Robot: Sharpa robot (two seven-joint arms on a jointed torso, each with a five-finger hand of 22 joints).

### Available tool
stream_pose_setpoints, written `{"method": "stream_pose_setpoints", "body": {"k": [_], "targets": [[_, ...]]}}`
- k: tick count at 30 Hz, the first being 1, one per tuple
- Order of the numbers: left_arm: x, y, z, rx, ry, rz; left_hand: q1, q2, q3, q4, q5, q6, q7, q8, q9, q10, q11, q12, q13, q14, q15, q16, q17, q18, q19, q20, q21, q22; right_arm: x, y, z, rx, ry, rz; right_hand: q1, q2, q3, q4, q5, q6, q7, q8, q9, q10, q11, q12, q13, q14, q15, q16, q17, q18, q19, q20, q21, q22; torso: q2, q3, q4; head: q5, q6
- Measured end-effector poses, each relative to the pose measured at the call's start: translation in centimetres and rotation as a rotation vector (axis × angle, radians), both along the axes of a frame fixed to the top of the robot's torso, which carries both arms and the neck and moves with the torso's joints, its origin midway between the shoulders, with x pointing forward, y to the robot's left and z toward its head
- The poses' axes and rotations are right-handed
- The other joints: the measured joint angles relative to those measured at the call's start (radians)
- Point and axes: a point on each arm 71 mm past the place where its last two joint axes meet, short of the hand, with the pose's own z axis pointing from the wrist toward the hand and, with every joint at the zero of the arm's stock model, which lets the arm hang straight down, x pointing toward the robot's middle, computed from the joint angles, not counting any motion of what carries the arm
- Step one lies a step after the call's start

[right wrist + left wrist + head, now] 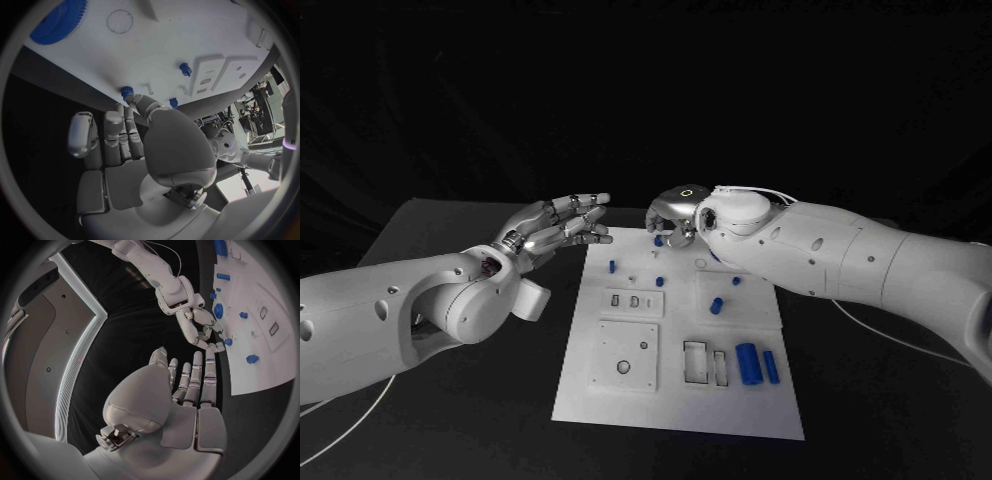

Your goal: Assemble the parts on the task board

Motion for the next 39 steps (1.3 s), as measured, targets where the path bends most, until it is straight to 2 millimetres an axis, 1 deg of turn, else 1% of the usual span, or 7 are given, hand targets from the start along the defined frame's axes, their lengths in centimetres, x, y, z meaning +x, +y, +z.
{"method": "stream_pose_setpoints", "body": {"k": [7, 15, 27, 30, 33, 37, 39], "targets": [[0.0, 0.0, 0.0, 0.001, 0.001, 0.0, 0.0, 0.0, 0.0, 0.0, 0.0, 0.0, 0.0, 0.0, 0.0, 0.0, 0.0, 0.0, 0.0, 0.0, 0.0, 0.0, 0.0, 0.0, 0.0, 0.0, 0.0, 0.0, 0.0, -0.2, -0.2, -0.011, 0.013, -0.012, -0.006, -0.007, 0.016, -0.006, -0.038, -0.062, -0.035, -0.068, -0.055, -0.105, 0.018, -0.063, -0.006, -0.066, 0.015, -0.044, -0.064, 0.015, -0.063, 0.009, -0.058, -0.004, 0.0, 0.0001, -0.0004, 0.001, 0.0], [0.0, 0.0, 0.0, 0.002, 0.003, 0.0, 0.0, 0.0, 0.0, 0.0, 0.0, 0.0, 0.0, 0.0, 0.0, 0.004, -0.004, 0.0, 0.0, 0.0, 0.0, 0.0, -0.001, 0.0, 0.0, 0.0, 0.0, -0.001, 0.1, -0.9, -0.3, -0.014, 0.014, -0.03, -0.003, -0.01, -0.018, -0.003, -0.124, -0.111, -0.062, -0.072, -0.104, -0.178, 0.021, -0.088, 0.014, -0.099, 0.022, -0.061, -0.093, 0.015, -0.09, 0.022, -0.098, -0.018, 0.0, 0.0005, -0.0007, 0.002, -0.002], [0.1, 0.4, -0.1, 0.005, 0.004, 0.008, 0.0, 0.0, 0.0, 0.0, 0.0, 0.0, 0.0, 0.0, 0.0, 0.004, -0.004, 0.0, 0.0, 0.0, 0.0, 0.0, -0.001, 0.0, 0.0, 0.0, 0.0, -0.001, -1.3, -5.7, 0.9, 0.108, -0.08, -0.003, -0.005, 0.006, -0.042, 0.028, -0.177, -0.056, -0.028, -0.062, -0.142, -0.022, 0.004, 0.024, 0.079, -0.244, 0.022, -0.155, -0.228, 0.047, -0.231, 0.037, -0.255, -0.1, -0.004, 0.001, -0.0018, 0.005, 0.005], [0.1, 0.5, -0.1, 0.006, 0.004, 0.01, 0.0, 0.0, 0.0, 0.0, 0.0, 0.0, 0.0, 0.0, 0.0, 0.004, -0.004, 0.0, 0.0, 0.0, 0.0, 0.0, -0.001, 0.0, 0.0, 0.0, 0.0, -0.001, -1.8, -7.6, 0.9, 0.121, -0.085, -0.016, -0.004, 0.007, -0.044, 0.034, -0.206, -0.044, -0.016, -0.062, -0.15, 0.018, 0.004, 0.062, 0.098, -0.323, 0.028, -0.199, -0.251, 0.086, -0.384, 0.042, -0.403, -0.189, -0.005, 0.0012, -0.0033, 0.01, 0.002], [0.1, 0.6, -0.1, 0.006, 0.004, 0.011, 0.0, 0.0, 0.0, 0.0, 0.0, 0.0, 0.0, 0.0, 0.0, 0.004, -0.004, 0.0, 0.0, 0.0, 0.0, 0.0, -0.001, 0.0, 0.0, 0.0, 0.0, -0.001, -2.2, -9.3, 1.0, 0.127, -0.087, -0.035, -0.001, 0.02, -0.079, 0.059, -0.277, -0.043, -0.005, -0.062, -0.166, 0.087, -0.012, 0.285, 0.256, -0.384, 0.019, -0.211, -0.242, 0.094, -0.494, 0.055, -0.549, -0.264, -0.007, 0.0017, -0.0048, 0.012, 0.001], [0.1, 0.6, -0.1, 0.006, 0.005, 0.011, 0.0, 0.0, 0.0, 0.0, 0.0, 0.0, 0.0, 0.0, 0.0, 0.004, -0.004, 0.0, -0.001, 0.0, 0.0, 0.0, -0.001, 0.0, 0.0, 0.0, 0.0, -0.001, -2.4, -10.9, 0.9, 0.127, -0.089, -0.068, -0.013, 0.02, -0.116, 0.081, -0.296, -0.033, 0.004, -0.062, -0.178, 0.284, -0.018, 0.705, 0.63, -0.147, 0.013, 0.017, 0.074, 0.092, -0.34, 0.063, -0.427, -0.175, -0.007, 0.0025, -0.0052, 0.012, 0.002], [0.2, 0.6, -0.1, 0.006, 0.005, 0.01, 0.0, 0.0, 0.0, 0.0, 0.0, 0.0, 0.0, 0.0, 0.0, 0.004, -0.004, 0.0, -0.001, 0.0, 0.0, 0.0, -0.001, 0.0, 0.0, 0.0, 0.0, -0.001, -2.4, -11.6, 0.9, 0.127, -0.089, -0.085, -0.024, 0.016, -0.139, 0.096, -0.308, -0.017, 0.011, -0.062, -0.184, 0.505, -0.026, 1.003, 0.841, 0.095, 0.004, 0.204, 0.338, 0.05, -0.165, 0.062, -0.238, -0.049, -0.007, 0.0028, -0.0053, 0.012, 0.002]]}}
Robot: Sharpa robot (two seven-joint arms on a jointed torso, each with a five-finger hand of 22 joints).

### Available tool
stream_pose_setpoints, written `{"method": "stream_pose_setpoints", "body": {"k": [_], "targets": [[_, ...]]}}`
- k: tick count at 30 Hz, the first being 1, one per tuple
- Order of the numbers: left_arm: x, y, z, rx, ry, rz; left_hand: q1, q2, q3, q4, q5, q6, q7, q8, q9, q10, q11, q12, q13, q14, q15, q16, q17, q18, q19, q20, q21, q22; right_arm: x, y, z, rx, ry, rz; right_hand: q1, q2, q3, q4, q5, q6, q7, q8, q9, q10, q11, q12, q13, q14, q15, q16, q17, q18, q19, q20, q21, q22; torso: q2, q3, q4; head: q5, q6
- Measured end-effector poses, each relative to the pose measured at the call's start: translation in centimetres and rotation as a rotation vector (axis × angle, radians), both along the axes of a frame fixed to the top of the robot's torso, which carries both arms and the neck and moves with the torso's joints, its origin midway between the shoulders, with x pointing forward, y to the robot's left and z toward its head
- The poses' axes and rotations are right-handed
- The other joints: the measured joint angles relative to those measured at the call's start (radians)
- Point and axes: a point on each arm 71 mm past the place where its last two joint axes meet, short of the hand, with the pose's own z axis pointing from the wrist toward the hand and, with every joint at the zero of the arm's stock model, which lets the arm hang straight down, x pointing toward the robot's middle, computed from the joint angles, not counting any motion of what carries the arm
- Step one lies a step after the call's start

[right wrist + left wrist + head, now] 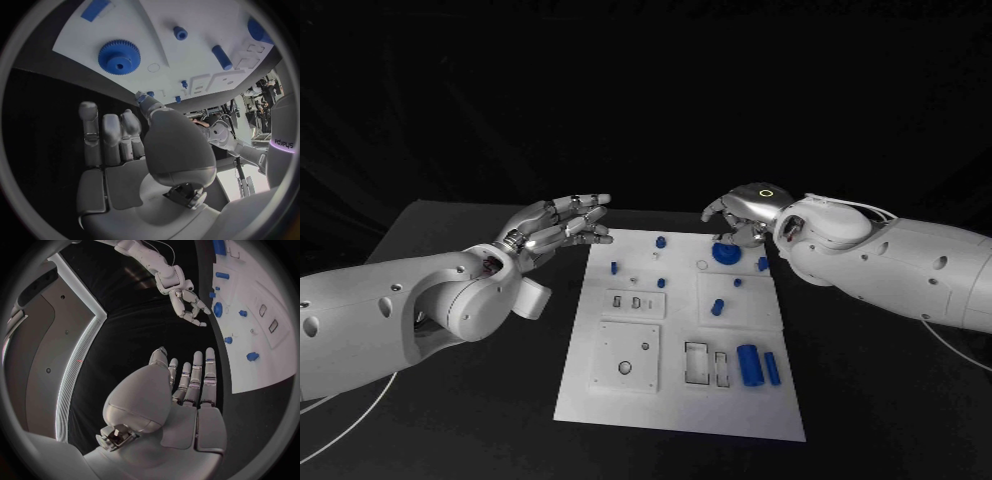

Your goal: Assemble the parts on the task board

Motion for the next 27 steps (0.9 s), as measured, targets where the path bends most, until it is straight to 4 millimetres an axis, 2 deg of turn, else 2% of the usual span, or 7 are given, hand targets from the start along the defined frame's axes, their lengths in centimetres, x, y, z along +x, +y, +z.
{"method": "stream_pose_setpoints", "body": {"k": [1, 3, 7, 13, 17, 20, 27], "targets": [[0.0, 0.0, 0.0, 0.0, 0.0, -0.001, 0.0, 0.0, 0.0, 0.0, 0.0, 0.0, 0.0, 0.0, 0.0, 0.0, 0.0, 0.0, 0.0, 0.0, 0.0, 0.0, 0.0, 0.0, 0.0, 0.0, 0.0, 0.0, 0.0, -0.2, 0.0, 0.0, 0.0, -0.007, -0.014, 0.005, -0.011, 0.011, -0.005, 0.017, 0.003, 0.001, 0.001, 0.083, -0.006, 0.111, 0.027, 0.086, -0.005, 0.069, 0.04, -0.018, 0.076, -0.002, 0.085, 0.029, 0.0, -0.0001, 0.0001, 0.0, -0.001], [0.0, -0.1, -0.1, 0.0, 0.001, -0.003, 0.0, 0.0, 0.0, 0.0, 0.003, 0.004, 0.004, 0.0, 0.0, 0.0, 0.0, 0.0, 0.0, 0.0, 0.0, 0.0, 0.0, 0.0, 0.0, 0.0, 0.0, 0.0, 0.0, -0.7, 0.0, 0.0, 0.002, -0.021, -0.034, 0.011, -0.032, 0.032, -0.005, 0.037, 0.008, 0.008, 0.007, 0.131, -0.018, 0.207, 0.044, 0.136, -0.015, 0.131, 0.066, -0.046, 0.204, -0.013, 0.224, 0.046, 0.0, -0.0002, 0.0005, -0.001, -0.003], [0.1, -0.3, -0.1, 0.0, 0.003, -0.008, 0.003, 0.003, 0.003, -0.003, 0.004, 0.004, 0.004, 0.0, 0.0, 0.0, 0.0, 0.0, 0.0, 0.0, 0.0, 0.0, -0.001, 0.0, 0.0, 0.0, 0.0, 0.0, 0.0, -1.2, -0.2, -0.003, 0.013, -0.04, -0.047, 0.016, -0.053, 0.052, 0.018, 0.055, 0.011, 0.019, 0.029, 0.136, -0.02, 0.223, 0.048, 0.147, -0.016, 0.14, 0.071, -0.075, 0.349, -0.076, 0.372, 0.049, 0.0, -0.001, 0.0011, -0.004, -0.006], [0.2, -0.4, -0.1, 0.0, 0.005, -0.013, 0.004, 0.004, 0.005, -0.001, 0.009, 0.006, 0.006, 0.0, 0.0, 0.0, 0.0, 0.0, -0.001, 0.0, 0.0, 0.0, -0.001, 0.0, 0.0, 0.0, 0.0, 0.0, -0.1, -1.4, -0.7, -0.026, 0.056, -0.066, -0.053, 0.015, -0.057, 0.048, 0.092, 0.011, 0.014, 0.017, 0.063, 0.141, -0.025, 0.223, 0.048, 0.147, -0.024, 0.14, 0.071, -0.09, 0.362, -0.088, 0.41, 0.049, 0.0, -0.0022, 0.0027, -0.006, -0.008], [0.2, -0.4, -0.1, 0.001, 0.007, -0.013, 0.004, 0.004, 0.006, 0.0, 0.01, 0.007, 0.007, 0.004, 0.0, 0.0, 0.0, 0.0, -0.001, 0.0, 0.0, 0.0, -0.001, 0.0, 0.0, 0.0, 0.0, 0.0, 0.0, -1.4, -1.2, -0.052, 0.094, -0.087, -0.07, 0.011, -0.065, 0.057, 0.102, -0.029, 0.029, 0.008, 0.079, 0.141, -0.025, 0.223, 0.048, 0.147, -0.024, 0.14, 0.071, -0.09, 0.361, -0.088, 0.41, 0.049, 0.0, -0.0027, 0.0028, -0.007, -0.009], [0.2, -0.3, -0.2, 0.001, 0.008, -0.014, 0.008, 0.0, 0.006, 0.0, 0.01, 0.007, 0.007, 0.004, 0.001, 0.0, 0.0, 0.0, -0.001, 0.0, 0.0, 0.0, -0.002, 0.0, 0.0, 0.0, 0.0, 0.0, 0.0, -1.5, -1.7, -0.072, 0.122, -0.104, -0.093, 0.014, -0.073, 0.065, 0.106, -0.05, 0.041, 0.004, 0.092, 0.14, -0.015, 0.223, 0.048, 0.147, -0.024, 0.14, 0.071, -0.09, 0.361, -0.089, 0.41, 0.049, 0.0, -0.0026, 0.0029, -0.007, -0.007], [0.2, -0.4, -0.2, 0.002, 0.012, -0.017, 0.008, 0.0, 0.008, -0.003, 0.01, 0.007, 0.007, 0.004, 0.001, 0.0, 0.0, 0.0, -0.001, 0.0, 0.0, 0.0, -0.002, 0.0, 0.0, 0.0, 0.0, 0.0, 0.0, -1.8, -2.3, -0.097, 0.159, -0.126, -0.12, 0.012, -0.087, 0.079, 0.131, -0.087, 0.052, 0.004, 0.119, 0.142, -0.006, 0.223, 0.048, 0.15, -0.013, 0.14, 0.071, -0.09, 0.361, -0.081, 0.415, 0.049, 0.0, -0.0022, 0.0023, -0.003, -0.003]]}}
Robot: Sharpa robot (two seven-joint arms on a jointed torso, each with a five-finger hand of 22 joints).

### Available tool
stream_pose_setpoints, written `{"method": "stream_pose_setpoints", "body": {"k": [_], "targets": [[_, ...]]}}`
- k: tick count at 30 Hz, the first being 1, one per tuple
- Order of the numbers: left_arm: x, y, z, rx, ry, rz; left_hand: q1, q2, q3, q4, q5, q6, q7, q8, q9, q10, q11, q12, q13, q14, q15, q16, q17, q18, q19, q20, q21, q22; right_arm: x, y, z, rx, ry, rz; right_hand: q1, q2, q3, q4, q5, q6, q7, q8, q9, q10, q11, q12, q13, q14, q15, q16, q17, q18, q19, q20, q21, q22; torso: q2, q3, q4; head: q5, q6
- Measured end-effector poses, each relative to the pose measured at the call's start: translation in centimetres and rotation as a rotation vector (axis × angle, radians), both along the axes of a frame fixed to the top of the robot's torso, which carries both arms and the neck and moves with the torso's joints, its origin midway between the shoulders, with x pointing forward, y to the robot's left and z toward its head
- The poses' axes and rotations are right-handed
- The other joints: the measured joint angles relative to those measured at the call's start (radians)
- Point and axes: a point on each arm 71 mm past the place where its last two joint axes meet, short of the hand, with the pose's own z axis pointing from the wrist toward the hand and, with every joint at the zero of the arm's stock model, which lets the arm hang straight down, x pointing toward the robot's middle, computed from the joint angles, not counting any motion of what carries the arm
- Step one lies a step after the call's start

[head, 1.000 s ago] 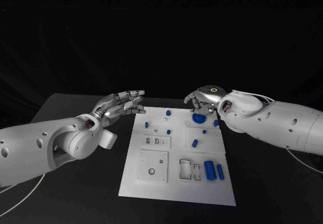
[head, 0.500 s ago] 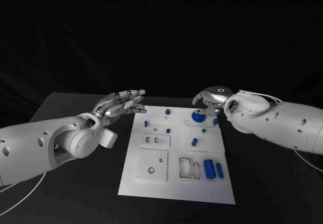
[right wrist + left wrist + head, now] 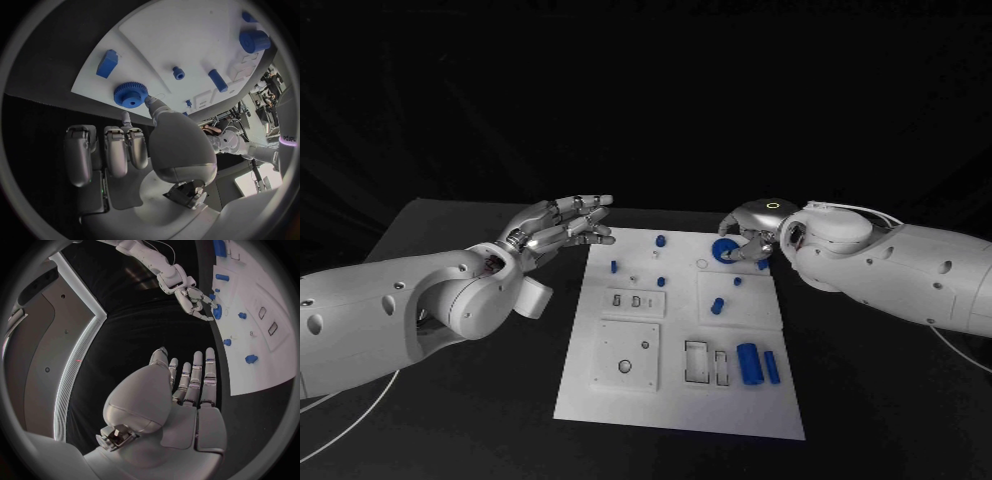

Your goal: Assemble the parts on the task board

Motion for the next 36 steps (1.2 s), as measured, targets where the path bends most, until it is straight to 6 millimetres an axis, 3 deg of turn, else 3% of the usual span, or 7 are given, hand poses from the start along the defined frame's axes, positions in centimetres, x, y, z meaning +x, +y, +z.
{"method": "stream_pose_setpoints", "body": {"k": [10, 18, 25, 30, 36], "targets": [[0.05, -0.3, -0.04, -0.001, 0.003, -0.009, 0.0, 0.0, 0.0, 0.0, 0.0, 0.0, 0.0, 0.0, 0.0, 0.0, 0.0, 0.0, 0.0, 0.0, 0.0, 0.0, 0.0, 0.0, 0.0, 0.0, 0.0, 0.0, -0.1, -0.51, -0.45, -0.017, 0.026, -0.019, -0.011, 0.003, 0.012, 0.002, 0.093, -0.049, -0.001, 0.001, 0.067, 0.0, 0.007, 0.0, 0.0, 0.0, 0.007, 0.0, 0.0, 0.0, 0.0, 0.007, 0.006, 0.0, 0.0, 0.0, -0.0012, -0.005, 0.005], [0.07, -0.3, -0.06, -0.001, 0.005, -0.011, 0.003, 0.003, 0.0, 0.0, 0.0, 0.0, 0.0, 0.0, 0.0, 0.0, 0.0, 0.0, 0.0, 0.0, 0.0, 0.0, 0.0, 0.0, 0.0, 0.0, 0.0, 0.0, -0.13, -0.56, -0.55, -0.019, 0.031, -0.02, -0.011, 0.003, 0.036, -0.012, 0.159, -0.064, -0.004, 0.042, 0.155, 0.0, 0.007, 0.0, 0.0, 0.0, 0.007, 0.0, 0.0, 0.0, 0.0, 0.007, -0.01, 0.0, 0.0, 0.0007, -0.0012, -0.005, 0.006], [0.07, -0.28, -0.07, 0.0, 0.006, -0.011, 0.005, 0.005, 0.0, 0.0, 0.0, 0.0, 0.0, 0.0, 0.0, 0.0, 0.0, 0.0, -0.001, 0.0, 0.0, 0.0, 0.0, 0.0, 0.0, 0.0, 0.0, 0.0, -0.09, -0.52, -0.57, -0.019, 0.031, -0.019, -0.007, -0.001, 0.061, -0.022, 0.214, -0.064, -0.004, 0.066, 0.208, 0.0, 0.007, 0.0, 0.0, 0.0, 0.007, 0.0, 0.0, 0.0, 0.0, 0.007, -0.013, 0.0, 0.0, 0.0007, -0.0008, -0.004, 0.006], [0.07, -0.29, -0.07, 0.0, 0.007, -0.012, 0.005, 0.005, 0.0, 0.0, 0.0, 0.0, 0.0, 0.0, 0.0, 0.0, 0.0, 0.0, -0.001, 0.0, 0.0, 0.0, 0.0, 0.0, 0.0, 0.0, 0.0, 0.0, -0.04, -0.4, -0.56, -0.018, 0.03, -0.017, 0.008, 0.001, 0.085, -0.046, 0.236, -0.054, -0.014, 0.099, 0.263, 0.0, 0.007, 0.0, 0.0, 0.0, 0.007, 0.0, 0.0, 0.0, 0.0, 0.007, -0.016, 0.0, 0.001, 0.0006, -0.0008, -0.003, 0.005], [0.07, -0.3, -0.08, 0.0, 0.007, -0.013, 0.005, 0.005, 0.0, 0.0, 0.0, 0.0, 0.0, 0.0, 0.0, 0.0, 0.0, 0.0, -0.001, 0.0, 0.0, 0.0, 0.0, 0.0, 0.0, 0.0, 0.0, -0.001, 0.09, -0.23, -0.49, -0.015, 0.027, -0.013, 0.014, -0.001, 0.102, -0.062, 0.222, -0.031, -0.019, 0.128, 0.304, 0.0, 0.0, 0.0, 0.0, -0.004, 0.003, 0.0, 0.0, 0.0, 0.0, 0.007, -0.019, 0.0, 0.001, 0.0006, -0.0007, -0.004, 0.004]]}}
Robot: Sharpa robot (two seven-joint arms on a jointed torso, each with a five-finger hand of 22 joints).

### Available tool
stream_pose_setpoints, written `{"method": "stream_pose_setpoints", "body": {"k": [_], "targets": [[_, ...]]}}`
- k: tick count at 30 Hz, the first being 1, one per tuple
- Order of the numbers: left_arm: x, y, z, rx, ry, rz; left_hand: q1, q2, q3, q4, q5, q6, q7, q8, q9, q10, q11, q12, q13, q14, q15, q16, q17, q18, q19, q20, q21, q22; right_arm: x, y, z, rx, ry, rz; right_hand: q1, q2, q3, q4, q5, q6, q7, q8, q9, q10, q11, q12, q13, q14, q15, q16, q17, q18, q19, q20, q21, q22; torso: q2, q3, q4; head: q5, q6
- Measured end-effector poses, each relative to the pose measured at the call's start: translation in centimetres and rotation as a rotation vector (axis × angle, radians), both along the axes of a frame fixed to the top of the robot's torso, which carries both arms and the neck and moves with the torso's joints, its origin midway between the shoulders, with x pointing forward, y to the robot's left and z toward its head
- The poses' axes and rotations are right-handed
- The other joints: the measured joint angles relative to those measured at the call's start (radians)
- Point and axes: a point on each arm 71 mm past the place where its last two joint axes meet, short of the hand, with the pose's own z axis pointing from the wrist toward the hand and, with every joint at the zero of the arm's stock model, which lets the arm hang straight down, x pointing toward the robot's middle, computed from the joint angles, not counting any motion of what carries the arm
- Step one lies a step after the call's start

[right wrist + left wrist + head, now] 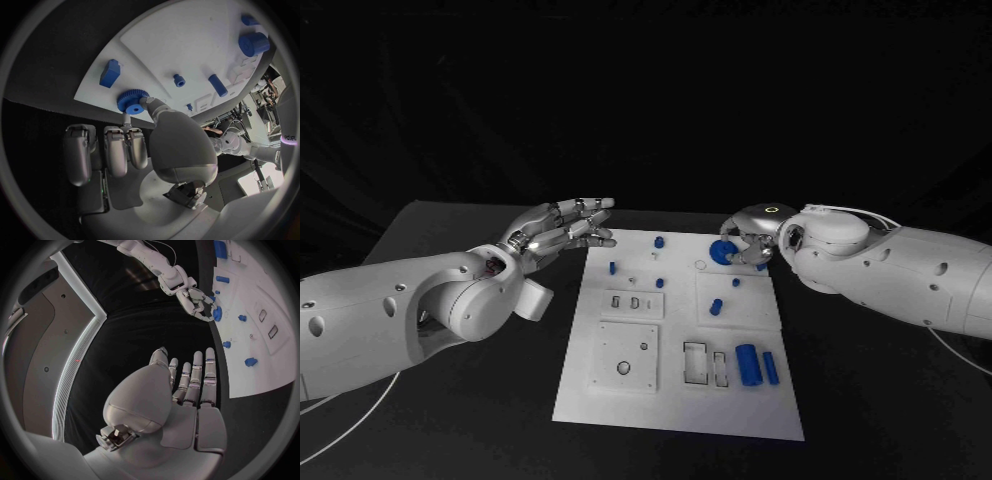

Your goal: Assemble the parts on the task board

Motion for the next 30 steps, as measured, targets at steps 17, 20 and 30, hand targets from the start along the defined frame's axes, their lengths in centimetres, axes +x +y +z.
{"method": "stream_pose_setpoints", "body": {"k": [17, 20, 30], "targets": [[-0.03, 0.15, -0.01, 0.001, 0.002, 0.002, 0.0, 0.0, 0.0, 0.0, 0.0, 0.0, 0.0, 0.0, 0.0, 0.0, 0.0, 0.0, 0.0, 0.0, 0.0, 0.0, -0.001, 0.0, 0.0, 0.0, 0.0, 0.0, -0.02, -0.17, -0.09, 0.029, -0.032, 0.01, 0.008, 0.0, 0.007, -0.007, -0.06, 0.041, 0.031, 0.04, 0.0, -0.003, -0.01, 0.0, 0.0, 0.0, -0.007, 0.0, 0.0, 0.0, 0.0, -0.008, 0.014, 0.0, 0.0, 0.0, -0.0001, 0.007, -0.002], [-0.04, 0.23, -0.01, 0.002, 0.002, 0.004, 0.0, 0.0, 0.0, 0.0, 0.0, 0.0, 0.0, 0.0, 0.0, 0.0, 0.0, 0.0, 0.0, 0.0, 0.0, 0.0, -0.001, 0.0, 0.0, 0.0, -0.004, 0.0, -0.14, -0.23, -0.14, 0.038, -0.04, 0.016, 0.009, -0.002, 0.007, -0.007, -0.041, 0.048, 0.037, 0.04, 0.0, 0.0, -0.014, 0.0, 0.0, 0.002, -0.013, 0.0, 0.0, 0.0, 0.002, -0.01, 0.02, 0.0, 0.0, 0.0, -0.0003, 0.008, -0.002], [-0.07, 0.49, -0.03, 0.005, 0.006, 0.009, 0.0, 0.0, 0.0, 0.0, 0.0, 0.0, 0.0, 0.0, 0.0, 0.0, 0.0, 0.0, -0.001, 0.0, 0.0, 0.0, -0.001, 0.0, 0.0, 0.0, -0.004, 0.0, -0.74, 0.34, 0.69, 0.081, -0.052, 0.048, 0.0, -0.009, 0.011, -0.003, -0.023, 0.054, 0.043, 0.045, 0.0, -0.003, -0.018, 0.0, 0.0, 0.0, -0.015, 0.0, 0.0, 0.0, 0.0, -0.015, 0.02, 0.001, 0.0, 0.0001, -0.0003, 0.015, -0.005]]}}
